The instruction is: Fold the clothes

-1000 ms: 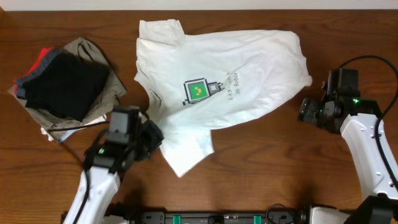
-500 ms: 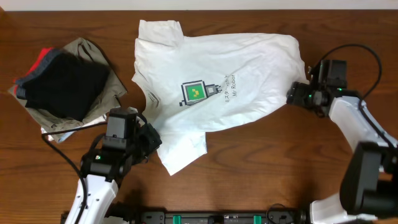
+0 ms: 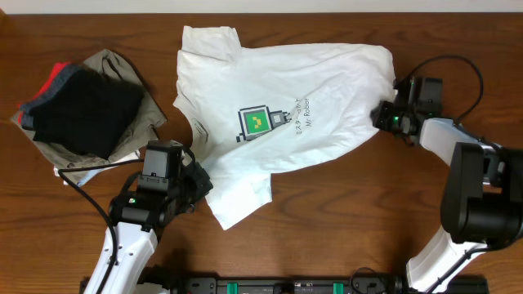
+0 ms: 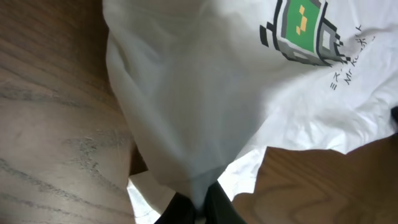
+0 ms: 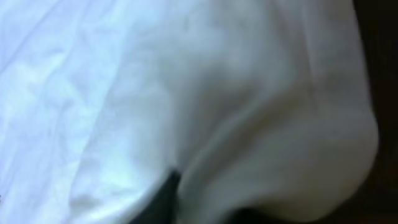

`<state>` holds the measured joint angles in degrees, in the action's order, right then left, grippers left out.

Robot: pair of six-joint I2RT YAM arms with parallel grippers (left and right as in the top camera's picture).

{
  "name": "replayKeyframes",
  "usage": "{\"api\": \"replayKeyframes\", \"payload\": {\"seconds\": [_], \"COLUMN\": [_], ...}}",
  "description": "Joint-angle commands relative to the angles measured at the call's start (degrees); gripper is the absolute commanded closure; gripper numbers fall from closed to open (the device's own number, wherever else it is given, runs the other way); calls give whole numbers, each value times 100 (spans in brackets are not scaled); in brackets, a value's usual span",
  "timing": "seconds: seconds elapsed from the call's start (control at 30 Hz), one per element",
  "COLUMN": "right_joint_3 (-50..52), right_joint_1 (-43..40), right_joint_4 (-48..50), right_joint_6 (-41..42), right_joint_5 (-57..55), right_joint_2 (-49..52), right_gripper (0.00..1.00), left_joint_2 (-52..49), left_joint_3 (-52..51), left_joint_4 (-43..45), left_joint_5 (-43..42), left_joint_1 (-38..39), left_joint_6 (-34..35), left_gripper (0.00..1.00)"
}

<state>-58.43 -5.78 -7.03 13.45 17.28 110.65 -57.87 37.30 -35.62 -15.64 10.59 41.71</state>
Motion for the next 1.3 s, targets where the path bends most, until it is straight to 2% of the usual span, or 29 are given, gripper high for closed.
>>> {"api": "replayKeyframes", "payload": {"seconds": [0.0,0.1,0.47,0.67,0.87,1.17,1.27], "right_joint_3": [111,111,111,111,111,9,-4], "right_joint_1": [-26,-98,-289,-289,-295,-450,-450], "right_joint_4": [-323,-925,-4094,-4802,-4052,-2249,-1882], "right_joint_6": [107,109,-48,44,195,188,175], "right_joint_5": [33,-343,-909,-1307,-1860,-1718,-1700], "right_joint_2": [133,-308,-3423,-3757,-3108,-741,-330], "right_gripper": [99,99,99,98,96,96,92], "left_joint_2": [-13,-11,-11,-11,-11,-15,-48], "left_joint_3": [-17,-17,-17,-17,-17,-17,-17], "left_joint_4": [9,9,166,332,337,492,599], "left_joint_5": [286,463,483,483,490,1051,1187], "left_joint_1": [-28,-28,-28,-28,-28,-28,-28], "left_joint_6": [-101,-101,-105,-103,-103,-101,-101], "left_gripper": [94,94,94,94,94,94,94]}}
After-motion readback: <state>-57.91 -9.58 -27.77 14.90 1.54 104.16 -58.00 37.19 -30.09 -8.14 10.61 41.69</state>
